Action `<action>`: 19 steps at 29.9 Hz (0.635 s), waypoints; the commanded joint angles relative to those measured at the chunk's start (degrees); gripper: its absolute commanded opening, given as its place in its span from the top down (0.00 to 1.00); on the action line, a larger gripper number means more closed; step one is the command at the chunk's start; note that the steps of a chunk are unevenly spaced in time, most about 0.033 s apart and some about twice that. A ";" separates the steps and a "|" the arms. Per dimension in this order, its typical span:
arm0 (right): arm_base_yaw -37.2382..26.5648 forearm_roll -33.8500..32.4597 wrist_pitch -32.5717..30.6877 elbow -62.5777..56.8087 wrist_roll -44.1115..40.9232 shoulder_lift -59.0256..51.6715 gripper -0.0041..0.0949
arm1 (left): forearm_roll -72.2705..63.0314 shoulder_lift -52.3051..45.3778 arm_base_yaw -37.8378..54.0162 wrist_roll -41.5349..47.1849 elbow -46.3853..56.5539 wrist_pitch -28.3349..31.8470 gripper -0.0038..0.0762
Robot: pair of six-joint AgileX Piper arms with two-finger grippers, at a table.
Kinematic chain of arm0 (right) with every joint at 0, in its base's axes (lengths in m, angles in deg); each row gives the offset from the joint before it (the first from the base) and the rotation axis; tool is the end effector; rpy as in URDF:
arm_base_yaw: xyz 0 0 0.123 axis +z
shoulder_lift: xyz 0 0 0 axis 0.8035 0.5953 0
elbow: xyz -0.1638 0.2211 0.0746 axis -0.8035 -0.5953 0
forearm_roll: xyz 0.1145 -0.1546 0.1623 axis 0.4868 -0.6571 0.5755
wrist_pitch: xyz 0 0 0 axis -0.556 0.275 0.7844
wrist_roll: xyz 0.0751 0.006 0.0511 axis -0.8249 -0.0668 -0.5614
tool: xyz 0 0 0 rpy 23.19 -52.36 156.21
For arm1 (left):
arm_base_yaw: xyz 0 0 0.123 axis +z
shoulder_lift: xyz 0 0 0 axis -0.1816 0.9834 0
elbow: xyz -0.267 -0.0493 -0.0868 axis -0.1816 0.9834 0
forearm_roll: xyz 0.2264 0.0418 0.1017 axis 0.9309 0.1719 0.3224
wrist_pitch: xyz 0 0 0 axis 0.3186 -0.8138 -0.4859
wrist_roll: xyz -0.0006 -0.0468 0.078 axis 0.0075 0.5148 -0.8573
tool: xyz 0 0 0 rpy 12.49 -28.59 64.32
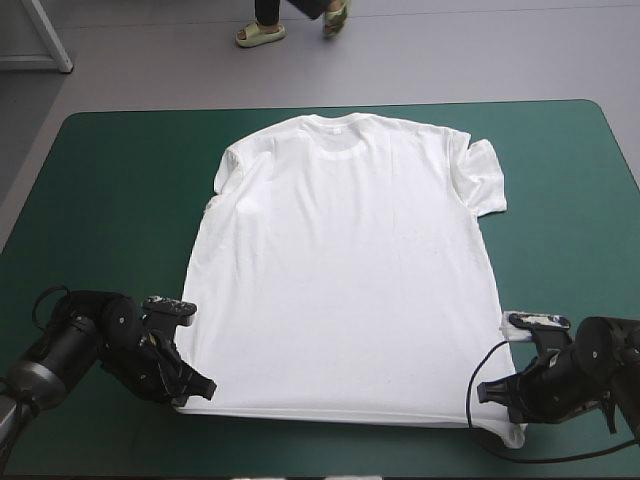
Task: Fold the cloth
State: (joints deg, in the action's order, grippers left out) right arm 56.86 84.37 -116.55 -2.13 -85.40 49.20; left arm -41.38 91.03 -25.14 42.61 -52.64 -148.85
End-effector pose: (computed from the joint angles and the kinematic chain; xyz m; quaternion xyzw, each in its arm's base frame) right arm 0.1297 0.0237 0.2419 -0.0249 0.9950 0.0896 0.0375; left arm 0.1546 -0.0565 0.2432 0.1515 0.9847 -0.0863 0.0038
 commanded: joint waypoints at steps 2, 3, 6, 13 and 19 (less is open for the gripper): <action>-0.11 -0.78 -0.65 -3.87 2.39 -1.31 0.97 | 3.13 -1.23 -0.92 1.58 2.19 -4.53 0.96; -0.11 -0.51 -0.65 -4.34 3.81 -1.31 0.97 | 3.69 -1.23 -0.92 1.46 2.28 -3.66 0.96; -0.11 0.30 0.13 -4.04 5.19 -1.31 0.95 | 3.81 -1.23 -0.92 0.51 2.22 -2.25 0.94; -0.11 7.84 4.10 -3.75 6.96 -2.34 0.33 | 0.35 -1.23 -0.92 -0.28 2.22 -2.35 0.40; -0.11 8.88 6.89 -2.24 4.95 -2.49 0.03 | -0.17 -1.23 -0.92 0.13 0.55 3.06 0.21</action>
State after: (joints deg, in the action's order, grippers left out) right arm 56.86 91.77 -110.59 -7.01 -79.55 47.33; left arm -39.92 90.75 -25.74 42.36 -49.45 -148.06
